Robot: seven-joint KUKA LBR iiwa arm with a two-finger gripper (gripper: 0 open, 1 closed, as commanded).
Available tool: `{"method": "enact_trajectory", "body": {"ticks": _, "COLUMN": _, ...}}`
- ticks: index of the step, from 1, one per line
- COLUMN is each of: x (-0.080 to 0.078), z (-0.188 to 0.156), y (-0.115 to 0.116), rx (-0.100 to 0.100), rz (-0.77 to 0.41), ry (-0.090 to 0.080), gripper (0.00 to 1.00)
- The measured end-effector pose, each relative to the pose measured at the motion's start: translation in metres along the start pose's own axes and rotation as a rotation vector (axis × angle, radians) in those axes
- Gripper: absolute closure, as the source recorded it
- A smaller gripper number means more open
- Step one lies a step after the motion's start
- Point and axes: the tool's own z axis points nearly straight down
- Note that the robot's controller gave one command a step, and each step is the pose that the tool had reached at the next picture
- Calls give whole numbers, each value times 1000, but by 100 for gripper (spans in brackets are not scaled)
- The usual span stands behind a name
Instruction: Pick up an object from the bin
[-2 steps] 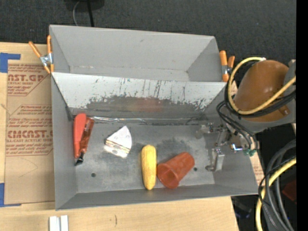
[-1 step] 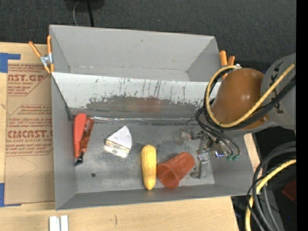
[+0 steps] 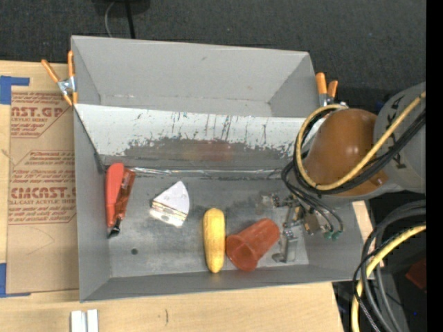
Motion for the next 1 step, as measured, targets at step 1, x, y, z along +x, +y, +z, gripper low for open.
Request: {"method": "enact_trajectory", "body": {"ticks": 1, "x": -4, "z": 68, "y": 12, "rx": 0, "rz": -138, "ry": 0, "gripper": 0}}
